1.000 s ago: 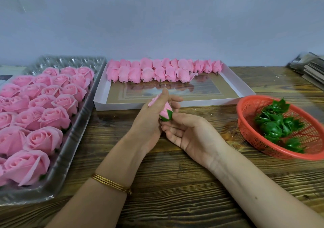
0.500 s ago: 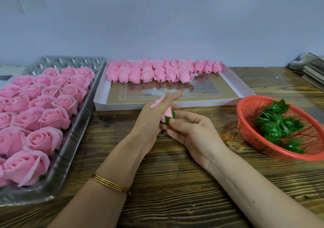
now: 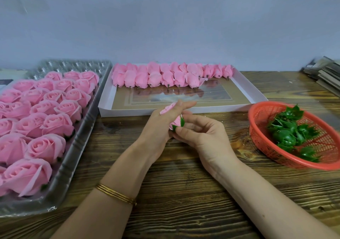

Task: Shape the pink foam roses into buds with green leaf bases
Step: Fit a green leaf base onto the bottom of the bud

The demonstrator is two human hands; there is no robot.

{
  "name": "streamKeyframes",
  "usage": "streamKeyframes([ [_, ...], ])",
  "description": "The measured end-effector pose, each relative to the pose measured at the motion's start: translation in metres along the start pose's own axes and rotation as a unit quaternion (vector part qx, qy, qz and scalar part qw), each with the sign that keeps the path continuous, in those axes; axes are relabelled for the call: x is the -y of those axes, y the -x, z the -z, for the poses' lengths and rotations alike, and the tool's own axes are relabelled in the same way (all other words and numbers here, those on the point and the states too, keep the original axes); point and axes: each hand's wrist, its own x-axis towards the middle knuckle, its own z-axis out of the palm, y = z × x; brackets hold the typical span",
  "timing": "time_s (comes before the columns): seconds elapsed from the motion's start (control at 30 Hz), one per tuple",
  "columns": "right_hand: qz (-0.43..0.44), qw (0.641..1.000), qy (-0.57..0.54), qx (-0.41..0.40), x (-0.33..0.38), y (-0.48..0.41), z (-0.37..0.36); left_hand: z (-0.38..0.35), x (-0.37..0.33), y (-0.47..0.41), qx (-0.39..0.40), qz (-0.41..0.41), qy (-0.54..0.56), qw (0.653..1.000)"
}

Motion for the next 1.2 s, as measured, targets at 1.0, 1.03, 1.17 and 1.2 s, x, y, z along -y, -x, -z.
streamKeyframes([
  [1.0,0.054,0.994,0.096,-0.018,0.0,-0.0058,0.0068,-0.0033,0.0058,0.0036,0.029,0.036,0.048,0.998],
  [1.03,0.056,0.994,0.092,-0.008,-0.0003,-0.0056,0.007,-0.0037,0.0056,0.0037,0.036,0.037,0.051,0.997],
  [1.17,0.069,0.992,0.106,0.018,-0.0006,-0.0059,0.0067,-0.0056,0.0047,0.0034,0.03,0.033,0.068,0.997],
  [1.2,0.072,0.991,0.113,0.019,-0.0009,-0.0058,0.0063,-0.006,0.0045,0.0031,0.029,0.033,0.064,0.997],
])
